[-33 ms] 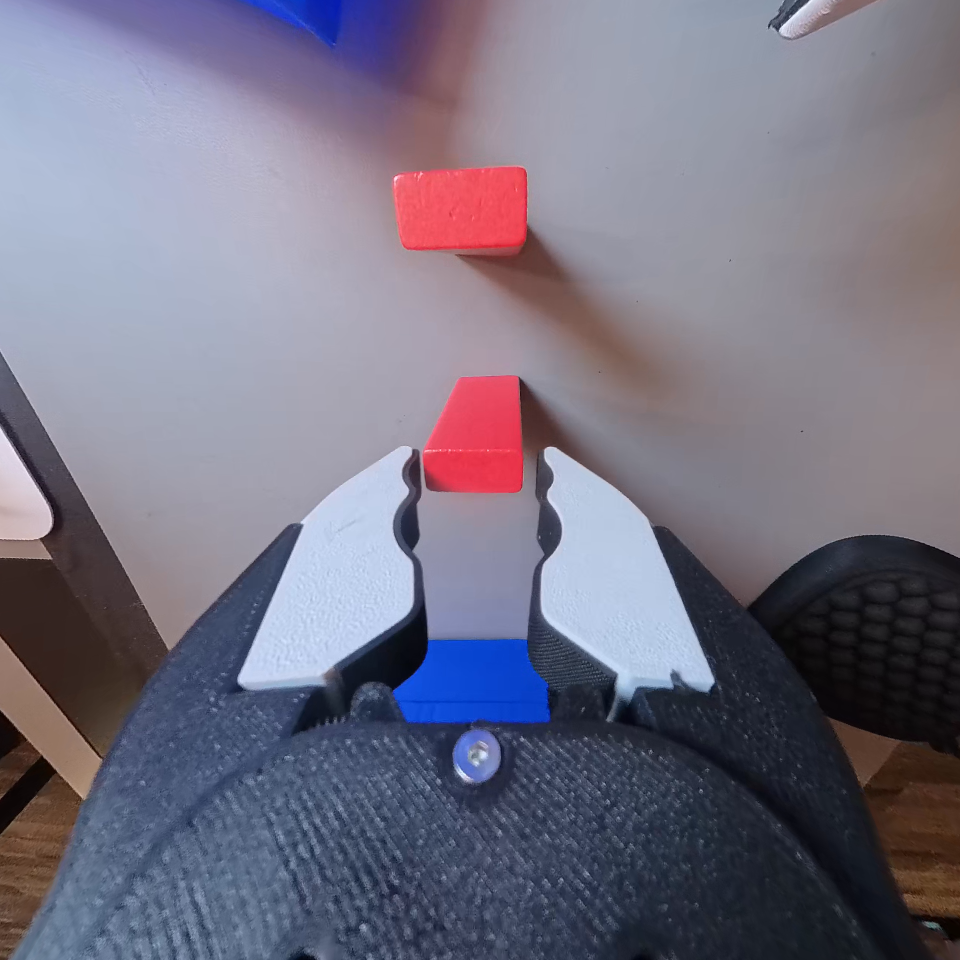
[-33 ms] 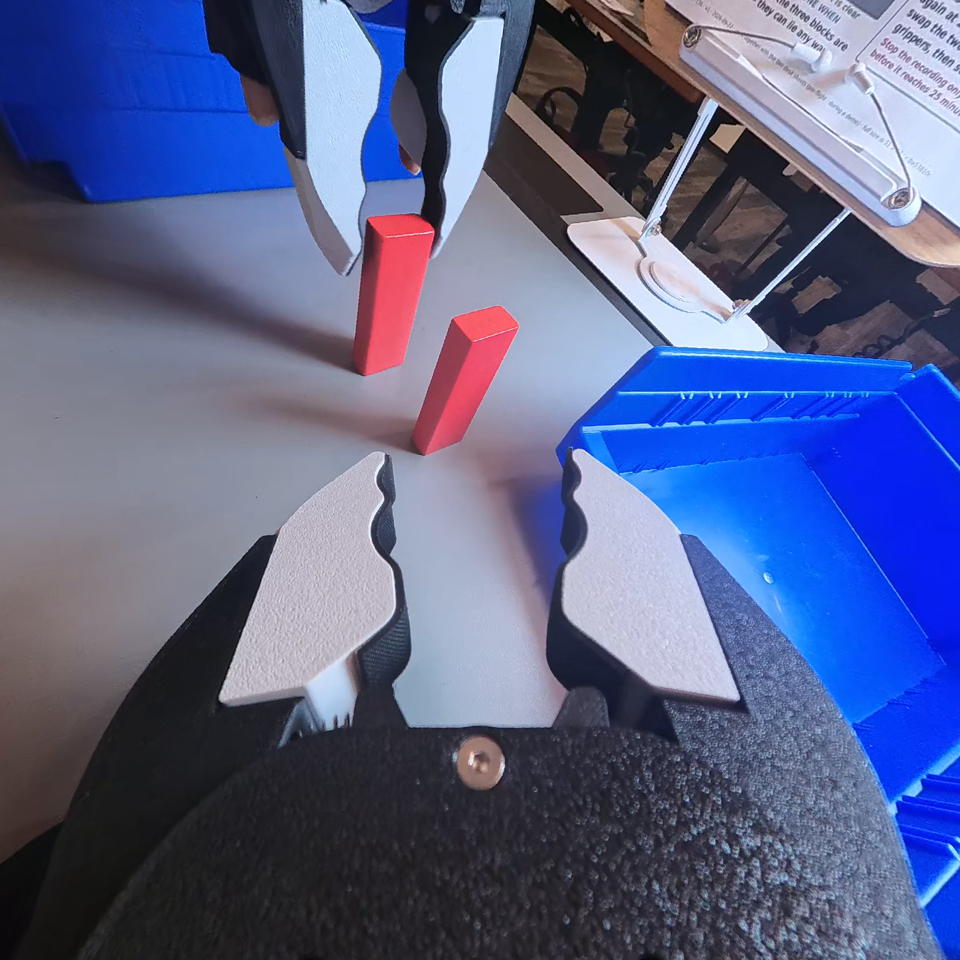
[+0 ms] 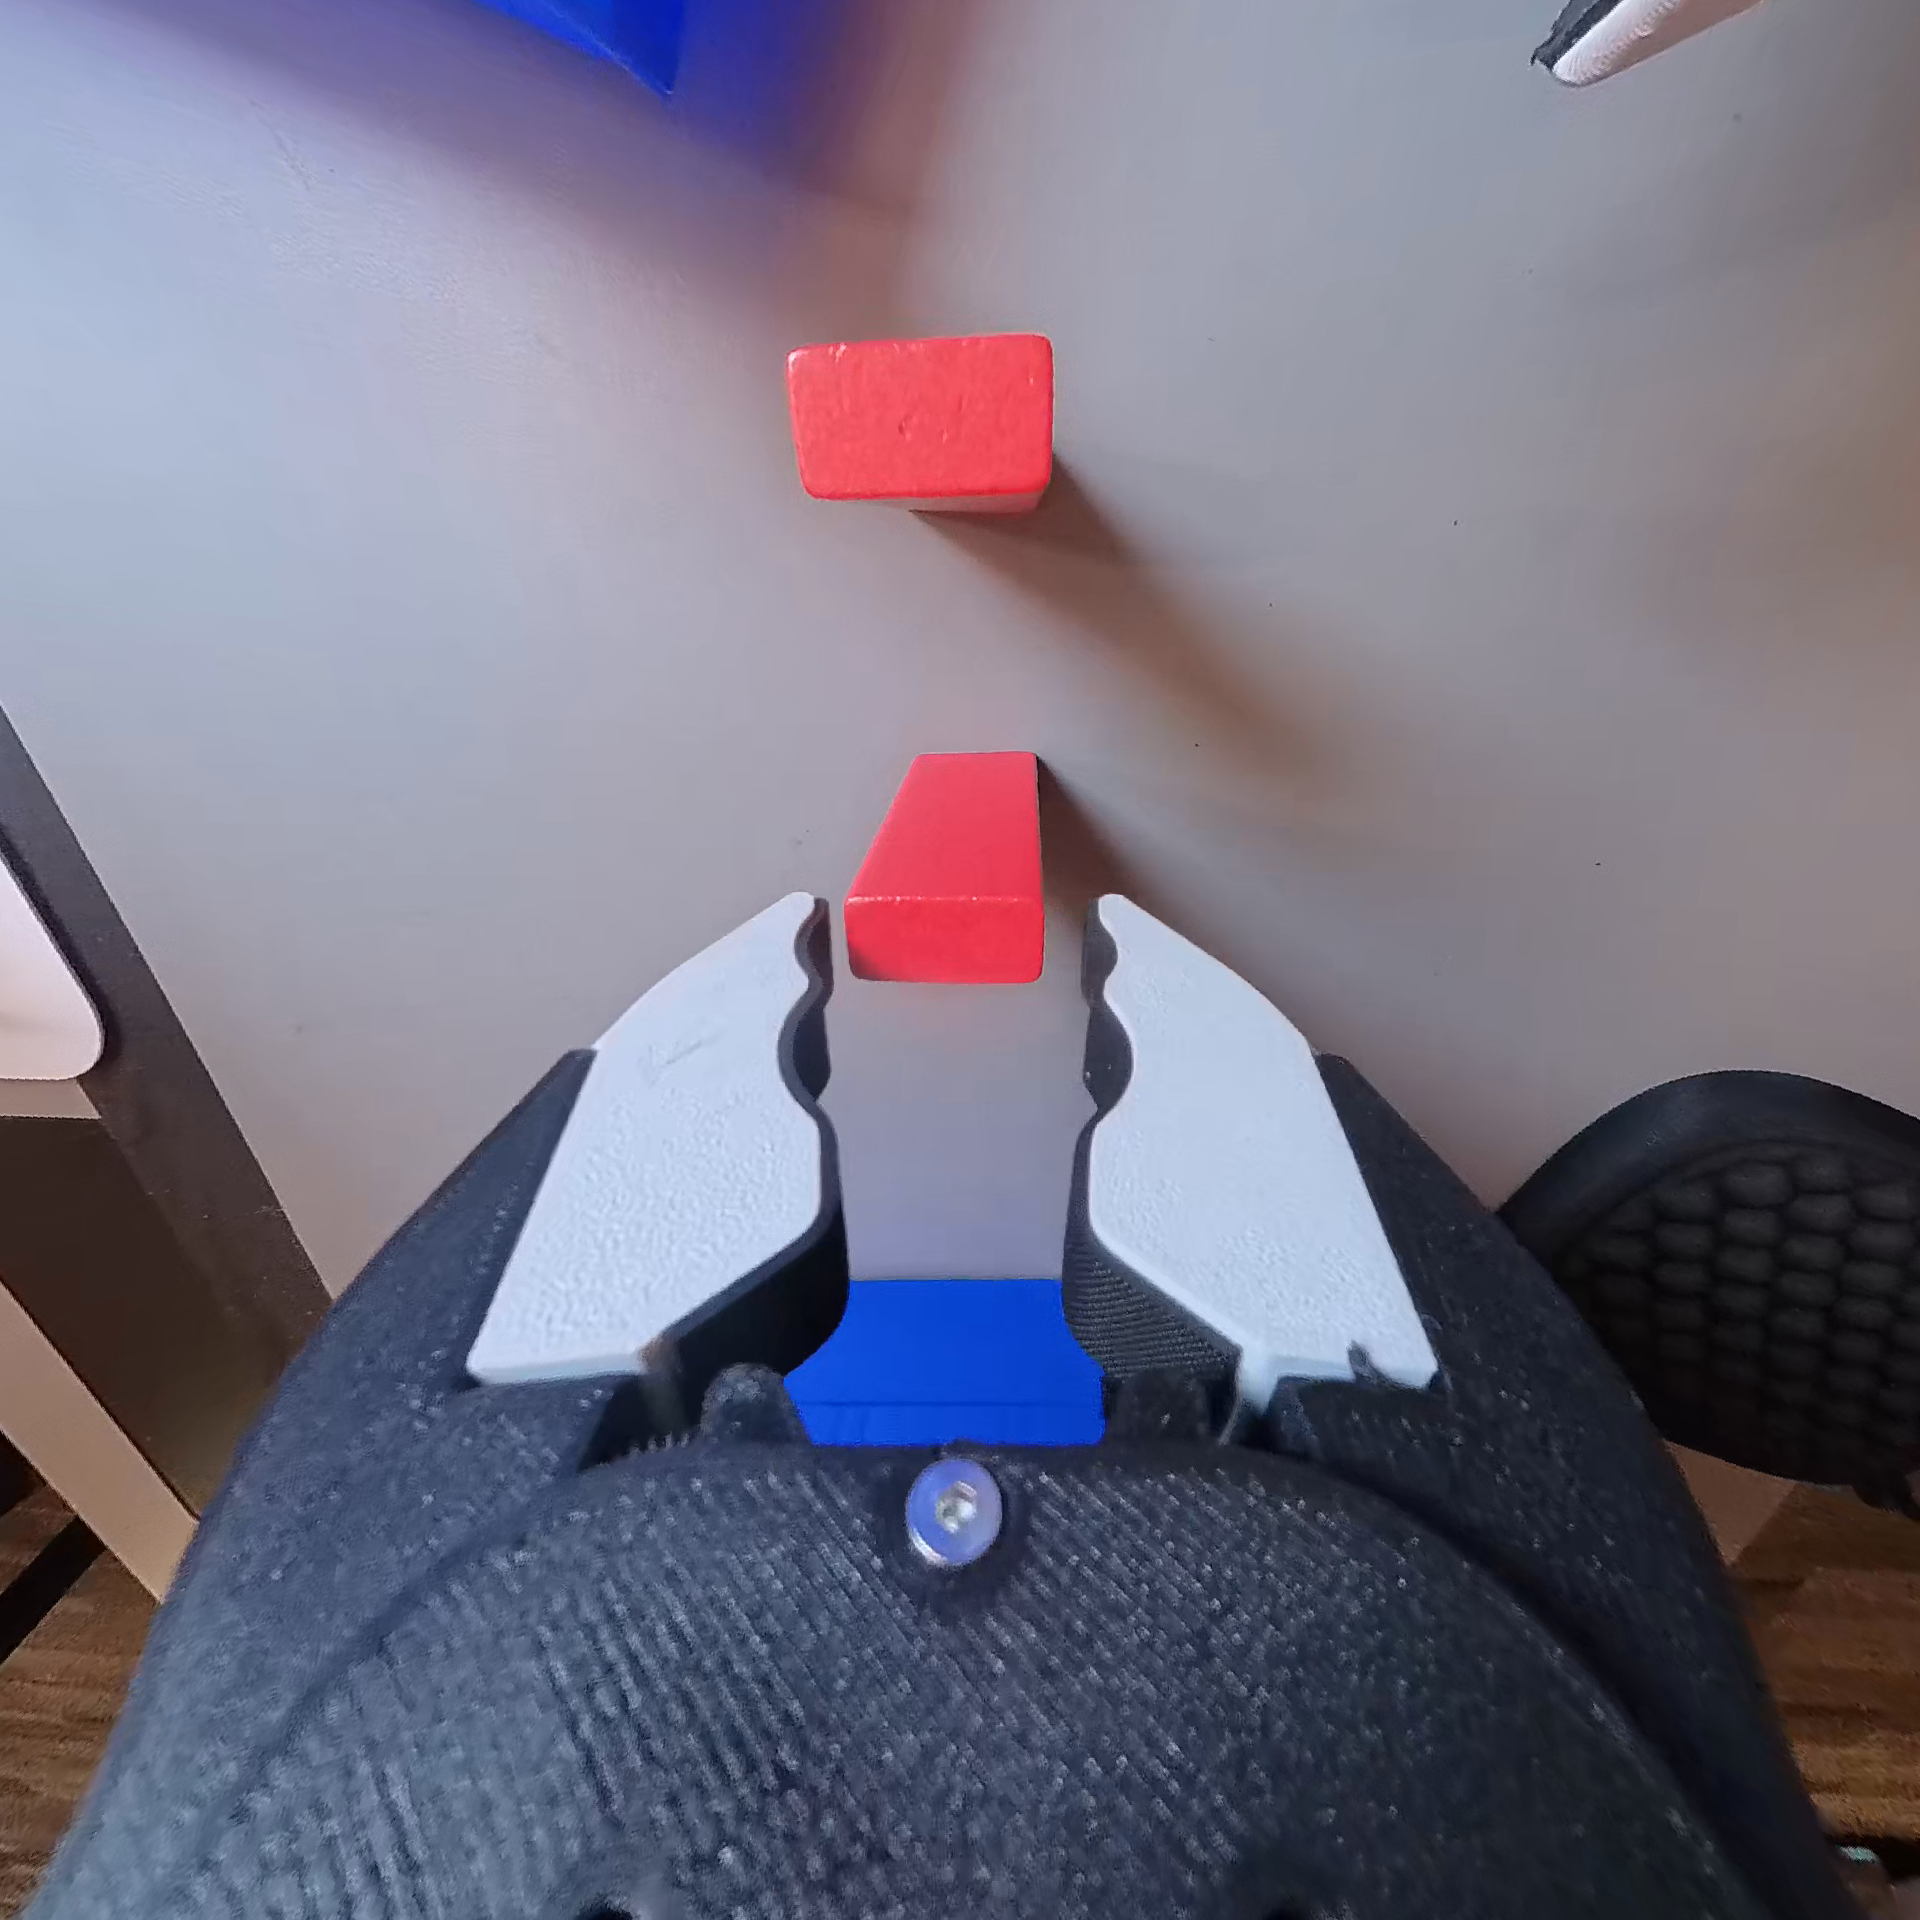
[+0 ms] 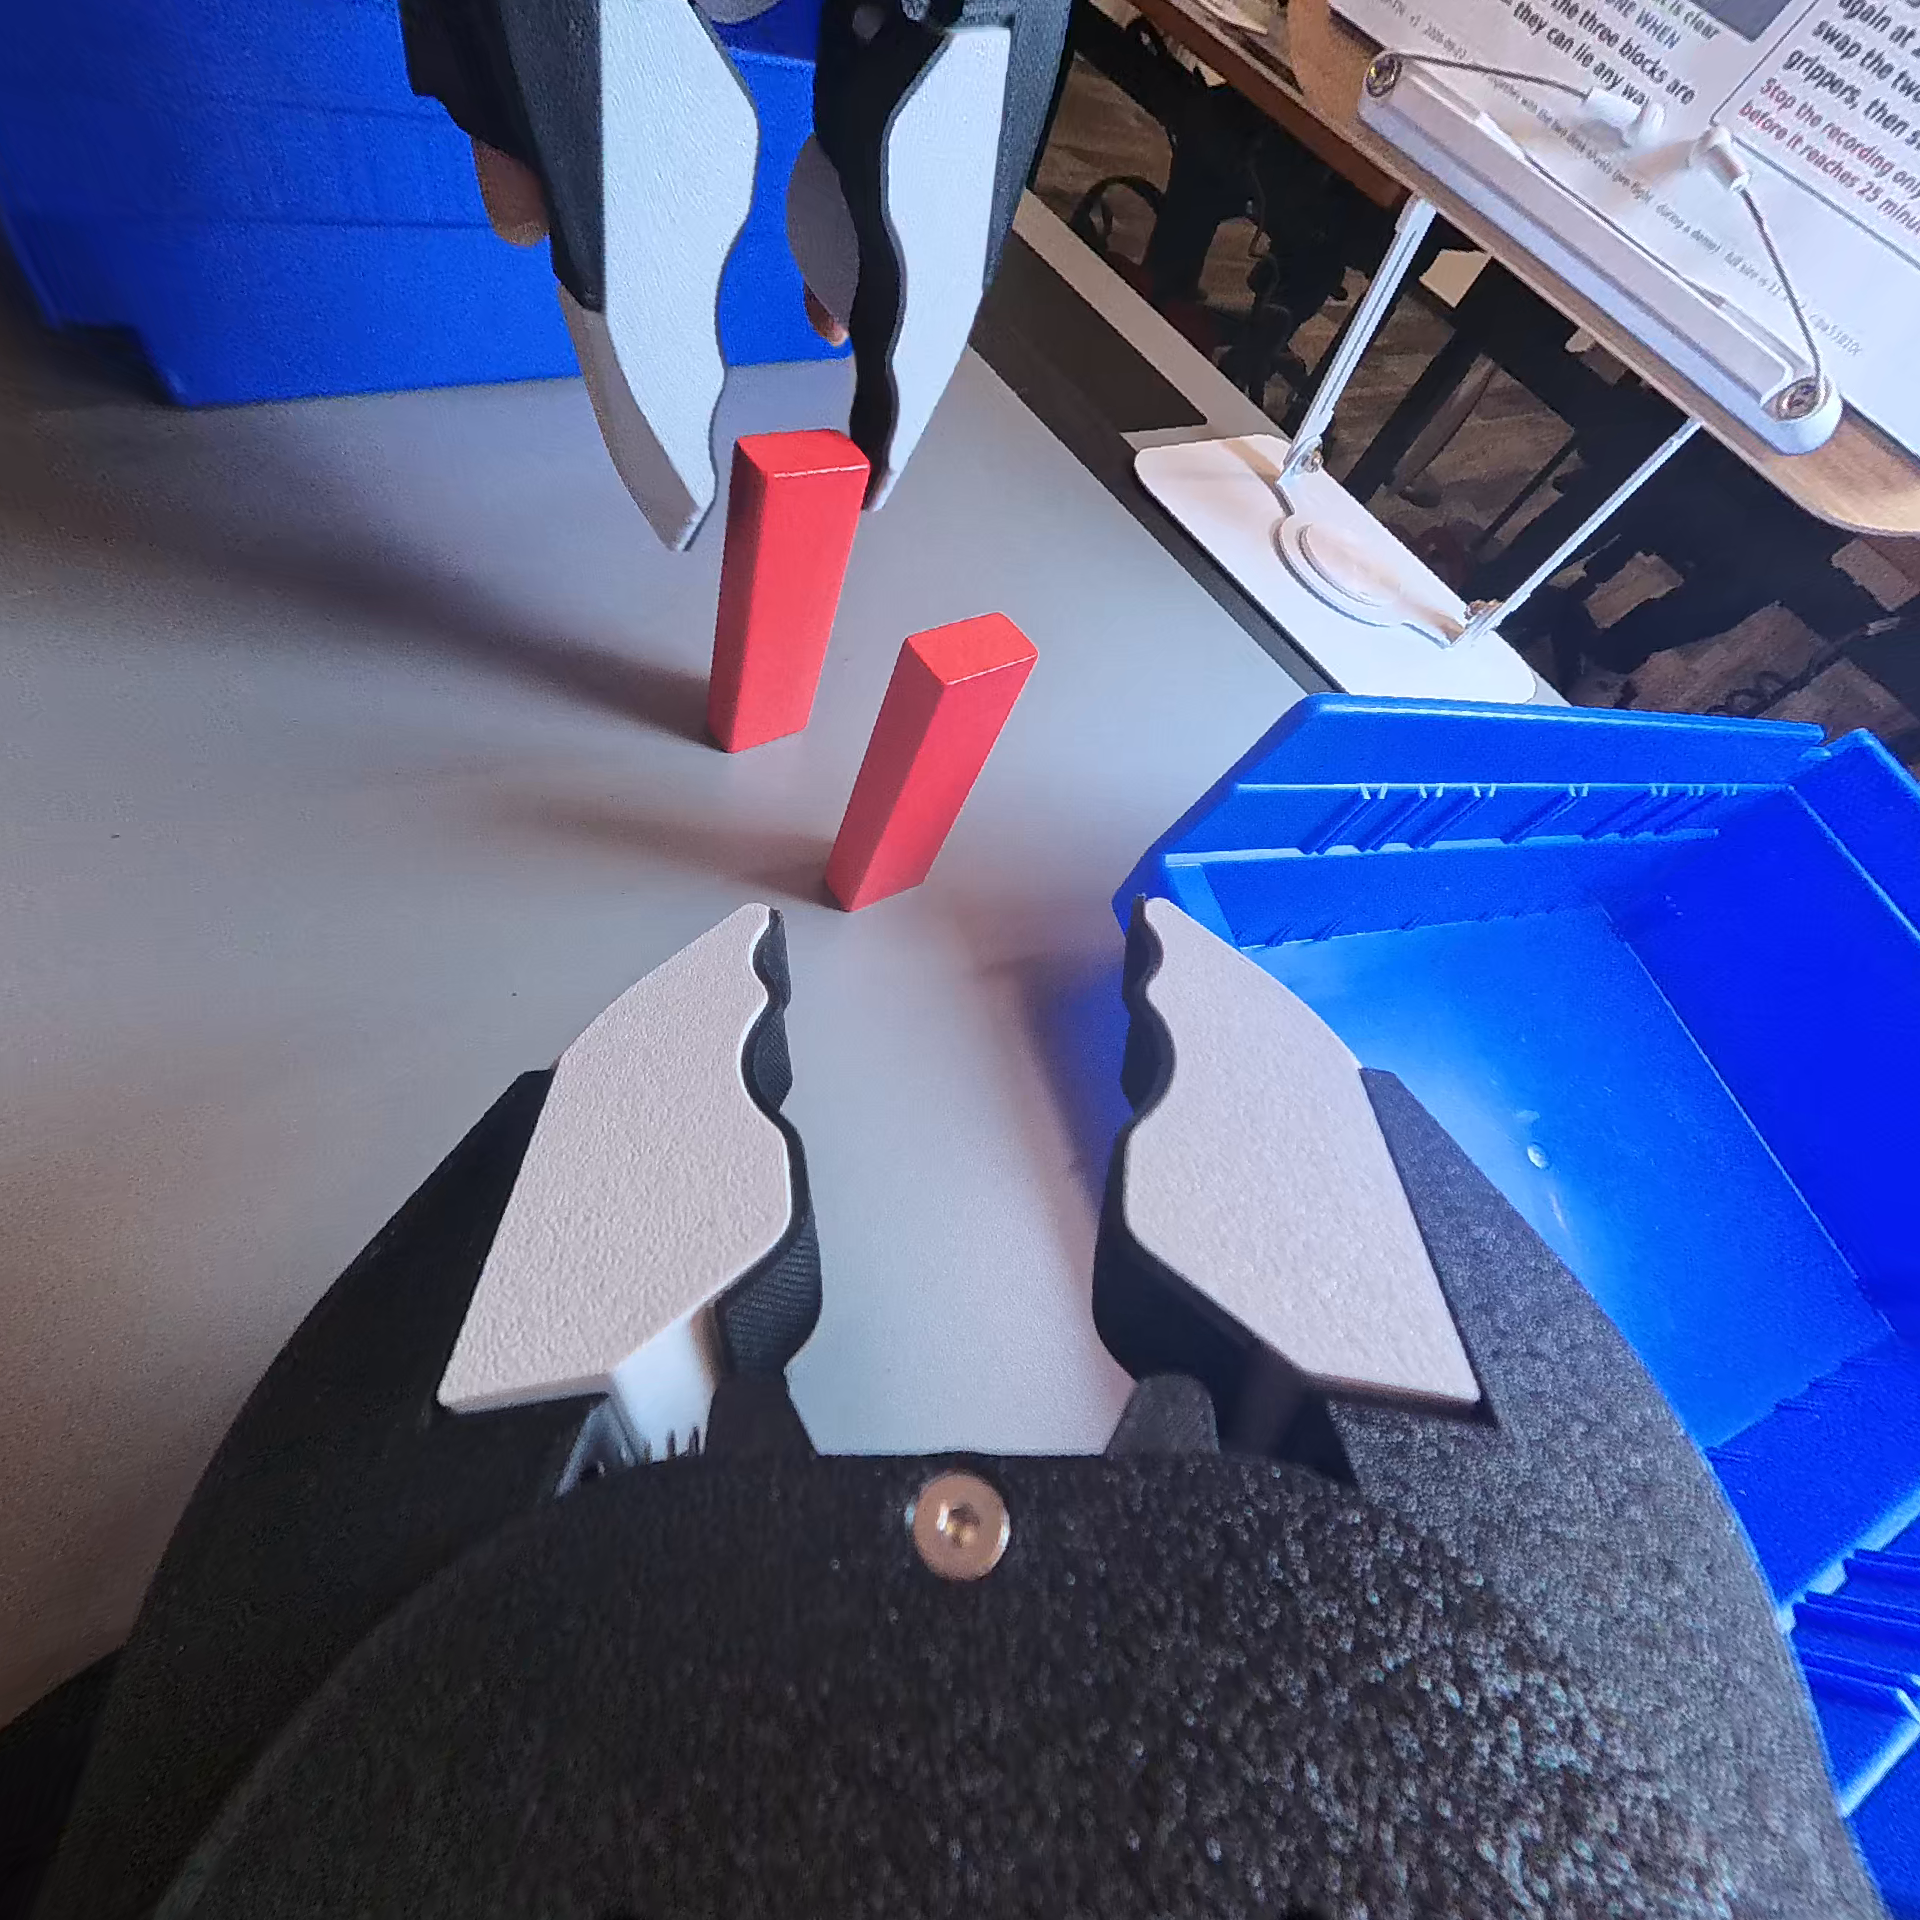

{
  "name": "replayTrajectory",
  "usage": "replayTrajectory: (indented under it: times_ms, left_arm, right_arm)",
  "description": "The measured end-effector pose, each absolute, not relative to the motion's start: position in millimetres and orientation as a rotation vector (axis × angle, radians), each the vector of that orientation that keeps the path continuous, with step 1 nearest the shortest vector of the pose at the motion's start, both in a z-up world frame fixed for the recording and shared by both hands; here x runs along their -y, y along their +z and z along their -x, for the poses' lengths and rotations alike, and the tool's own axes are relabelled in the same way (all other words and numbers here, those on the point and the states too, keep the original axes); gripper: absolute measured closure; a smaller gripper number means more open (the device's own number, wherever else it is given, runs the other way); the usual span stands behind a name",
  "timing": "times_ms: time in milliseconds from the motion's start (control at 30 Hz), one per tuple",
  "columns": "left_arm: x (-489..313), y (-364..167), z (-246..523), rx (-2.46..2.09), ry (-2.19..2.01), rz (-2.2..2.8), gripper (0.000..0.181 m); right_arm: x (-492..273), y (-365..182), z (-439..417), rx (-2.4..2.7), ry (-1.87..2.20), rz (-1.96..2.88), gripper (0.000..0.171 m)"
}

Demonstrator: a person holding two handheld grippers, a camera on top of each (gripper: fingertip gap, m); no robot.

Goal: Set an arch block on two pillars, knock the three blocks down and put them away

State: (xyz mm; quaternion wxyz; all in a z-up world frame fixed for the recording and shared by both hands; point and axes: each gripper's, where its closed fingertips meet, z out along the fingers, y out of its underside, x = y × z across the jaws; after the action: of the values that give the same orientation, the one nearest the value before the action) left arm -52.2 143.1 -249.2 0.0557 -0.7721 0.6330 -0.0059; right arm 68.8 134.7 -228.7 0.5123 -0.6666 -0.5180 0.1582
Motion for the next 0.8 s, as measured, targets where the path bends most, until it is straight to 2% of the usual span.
replayTrajectory:
  times_ms: [100,267,467,600,700,800]
  left_arm:
    - [-143,-244,53,-1.902,-0.028,2.332,0.123]
    - [-140,-223,56,-1.849,-0.078,2.276,0.117]
    - [-155,-138,69,-1.452,-0.265,1.985,0.119]
    - [-167,-93,127,-1.132,-0.256,1.880,0.121]
    - [-173,-99,189,-0.949,-0.195,1.948,0.121]
    - [-174,-136,257,-0.831,-0.099,2.122,0.118]
  right_arm:
    - [-134,-228,-69,1.243,0.386,1.604,0.109]
    - [-135,-227,-69,1.235,0.383,1.599,0.109]
    - [-139,-217,-72,1.177,0.402,1.578,0.107]
    - [-140,-206,-73,1.117,0.426,1.560,0.106]
    - [-141,-201,-74,1.092,0.426,1.554,0.105]
    - [-141,-199,-74,1.082,0.431,1.555,0.104]
